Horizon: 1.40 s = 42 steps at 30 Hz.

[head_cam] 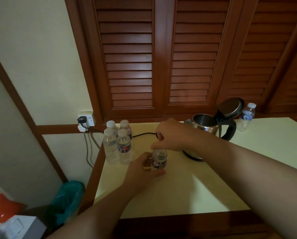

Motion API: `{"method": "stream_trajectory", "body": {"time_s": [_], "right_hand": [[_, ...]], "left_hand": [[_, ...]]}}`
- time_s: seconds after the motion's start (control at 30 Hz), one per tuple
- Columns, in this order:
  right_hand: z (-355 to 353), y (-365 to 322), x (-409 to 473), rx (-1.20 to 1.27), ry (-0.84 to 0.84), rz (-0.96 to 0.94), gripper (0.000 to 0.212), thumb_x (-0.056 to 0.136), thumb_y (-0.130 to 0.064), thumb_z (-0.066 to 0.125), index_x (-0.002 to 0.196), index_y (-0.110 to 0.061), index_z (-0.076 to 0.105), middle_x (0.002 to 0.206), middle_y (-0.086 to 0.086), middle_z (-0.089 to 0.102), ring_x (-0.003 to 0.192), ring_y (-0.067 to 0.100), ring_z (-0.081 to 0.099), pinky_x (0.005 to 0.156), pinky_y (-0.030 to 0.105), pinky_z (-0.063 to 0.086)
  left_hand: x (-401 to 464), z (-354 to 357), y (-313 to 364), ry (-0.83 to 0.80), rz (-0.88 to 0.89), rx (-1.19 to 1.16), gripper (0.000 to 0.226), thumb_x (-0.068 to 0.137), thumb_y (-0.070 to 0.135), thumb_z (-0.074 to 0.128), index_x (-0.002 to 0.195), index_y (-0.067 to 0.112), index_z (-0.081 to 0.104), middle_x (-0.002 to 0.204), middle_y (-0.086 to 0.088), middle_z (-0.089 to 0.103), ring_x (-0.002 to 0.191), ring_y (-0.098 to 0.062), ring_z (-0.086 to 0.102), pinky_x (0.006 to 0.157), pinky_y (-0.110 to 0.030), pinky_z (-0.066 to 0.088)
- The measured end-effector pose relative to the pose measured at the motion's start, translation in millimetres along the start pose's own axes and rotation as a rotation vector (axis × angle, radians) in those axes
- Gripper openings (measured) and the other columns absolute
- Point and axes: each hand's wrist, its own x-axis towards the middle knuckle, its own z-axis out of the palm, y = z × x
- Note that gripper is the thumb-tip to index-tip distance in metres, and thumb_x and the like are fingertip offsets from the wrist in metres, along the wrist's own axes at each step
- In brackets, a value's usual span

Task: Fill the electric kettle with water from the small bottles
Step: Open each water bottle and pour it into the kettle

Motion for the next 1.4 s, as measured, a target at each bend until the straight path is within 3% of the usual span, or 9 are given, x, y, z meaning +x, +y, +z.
{"method": "stream_trajectory", "body": {"time_s": [0.13,0.2,0.5,0.63,0.73,0.93,1.2,1.33,1.4], "right_hand": [[-13.7,-1.1,-1.8,0.032,-0.067,-0.046,0.028,0.09,-0.037,0.076,0.087,-0.009,0.075,0.075,0.001,0.072,0.06,0.014,0.068,0.053,0.021,0.05],[-16.7,1.6,-2.4,0.084,-0.075,-0.085,0.017,0.086,-0.03,0.079,0.098,-0.018,0.077,0.087,-0.007,0.072,0.077,0.009,0.07,0.068,0.029,0.059],[0.1,44.9,-25.7,0.32,0.194,-0.032,0.015,0.089,-0.029,0.074,0.103,-0.023,0.078,0.094,-0.011,0.072,0.087,0.003,0.066,0.078,0.032,0.059],[61.1,82.8,-44.2,0.231,0.052,0.074,0.02,0.093,-0.034,0.071,0.095,-0.014,0.073,0.089,0.002,0.067,0.08,0.018,0.063,0.071,0.031,0.05],[106.8,95.9,-58.5,0.186,-0.022,0.127,0.031,0.093,-0.037,0.07,0.119,-0.021,0.071,0.108,-0.007,0.064,0.096,0.012,0.06,0.08,0.025,0.044],[135.5,105.0,-77.0,0.303,0.104,0.185,0.046,0.09,-0.044,0.074,0.131,-0.025,0.068,0.119,-0.006,0.054,0.107,0.01,0.053,0.092,0.025,0.046],[127.0,163.3,-111.2,0.134,0.228,0.492,0.045,0.082,-0.069,0.046,0.077,-0.029,0.066,0.091,-0.015,0.058,0.093,0.009,0.059,0.078,0.029,0.051],[128.5,196.0,-132.0,0.011,0.167,0.633,0.075,0.08,-0.086,0.038,0.127,-0.034,0.063,0.136,-0.001,0.055,0.133,0.022,0.045,0.105,0.039,0.043],[134.7,207.3,-141.2,0.041,0.1,0.635,0.099,0.079,-0.092,0.03,0.157,-0.032,0.036,0.167,0.001,0.027,0.155,0.023,0.021,0.125,0.045,0.023]], "left_hand": [[0.8,0.0,-1.4,-0.006,-0.006,-0.012,0.048,0.07,0.037,0.093,0.107,0.045,0.064,0.106,0.019,0.074,0.101,0.0,0.068,0.086,-0.021,0.056],[1.0,-0.1,-1.2,-0.009,-0.003,-0.01,0.048,0.07,0.037,0.093,0.108,0.044,0.064,0.105,0.019,0.074,0.1,0.002,0.068,0.085,-0.02,0.055],[-1.4,2.6,-4.4,0.006,0.015,-0.005,0.05,0.071,0.039,0.092,0.11,0.048,0.062,0.109,0.021,0.074,0.103,0.002,0.068,0.092,-0.028,0.058],[-4.4,5.7,-1.5,0.029,0.046,0.023,0.05,0.075,0.041,0.09,0.111,0.052,0.057,0.11,0.022,0.071,0.102,0.004,0.066,0.089,-0.026,0.058],[-3.9,9.5,-0.9,0.053,0.053,0.014,0.051,0.074,0.04,0.09,0.114,0.047,0.059,0.109,0.021,0.072,0.1,0.004,0.067,0.088,-0.029,0.059],[1.0,21.6,1.8,0.073,0.061,-0.009,0.049,0.078,0.035,0.089,0.117,0.042,0.06,0.114,0.019,0.071,0.108,0.0,0.066,0.09,-0.026,0.055],[30.0,25.3,41.3,0.098,0.143,0.083,0.049,0.08,0.032,0.088,0.121,0.037,0.06,0.113,0.012,0.069,0.099,0.0,0.065,0.079,-0.014,0.047],[62.2,16.1,66.8,0.149,0.252,0.208,0.058,0.075,0.052,0.082,0.125,0.029,0.064,0.111,0.006,0.068,0.099,-0.012,0.064,0.083,-0.032,0.051],[77.0,10.5,81.7,0.166,0.294,0.298,0.058,0.076,0.046,0.086,0.126,0.026,0.065,0.107,0.001,0.065,0.096,-0.018,0.062,0.08,-0.035,0.049]]}}
